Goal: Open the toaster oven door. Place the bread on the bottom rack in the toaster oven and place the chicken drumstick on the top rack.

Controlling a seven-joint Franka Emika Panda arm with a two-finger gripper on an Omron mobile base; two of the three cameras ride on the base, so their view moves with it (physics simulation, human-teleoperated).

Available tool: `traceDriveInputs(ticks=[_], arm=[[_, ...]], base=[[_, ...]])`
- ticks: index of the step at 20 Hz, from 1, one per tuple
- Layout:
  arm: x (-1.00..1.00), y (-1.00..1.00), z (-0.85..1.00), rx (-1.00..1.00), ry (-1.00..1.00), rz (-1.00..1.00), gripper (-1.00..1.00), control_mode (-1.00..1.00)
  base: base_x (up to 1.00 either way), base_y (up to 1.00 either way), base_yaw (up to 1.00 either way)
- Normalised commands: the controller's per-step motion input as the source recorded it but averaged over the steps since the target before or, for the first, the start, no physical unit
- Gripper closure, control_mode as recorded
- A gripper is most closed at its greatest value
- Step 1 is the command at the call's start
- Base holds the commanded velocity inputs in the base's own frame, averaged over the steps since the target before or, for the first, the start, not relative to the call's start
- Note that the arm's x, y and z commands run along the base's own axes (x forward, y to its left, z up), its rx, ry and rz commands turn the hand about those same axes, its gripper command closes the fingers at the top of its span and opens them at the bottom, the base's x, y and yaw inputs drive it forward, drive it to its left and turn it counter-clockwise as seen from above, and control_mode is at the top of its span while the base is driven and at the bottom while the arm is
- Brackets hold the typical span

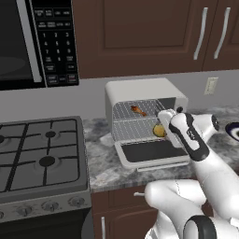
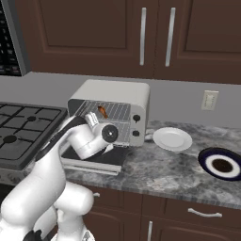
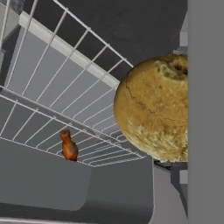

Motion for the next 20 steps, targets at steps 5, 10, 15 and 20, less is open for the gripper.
traceDriveInputs(ticks=[5, 10, 15, 20], arm=[[0.17, -0.16, -0.14, 0.04, 0.0, 0.0, 1.0, -1.0], [0.03, -0.06, -0.19, 0.0, -0.01, 0.0, 1.0, -1.0], [0.02, 0.0, -0.02, 0.0, -0.01, 0.0, 1.0, -1.0], [0.01, 0.0, -0.23, 0.0, -0.02, 0.0, 1.0, -1.0]], base=[[0.0, 0.0, 0.0], [0.0, 0.0, 0.0], [0.0, 0.0, 0.0], [0.0, 0.0, 0.0]])
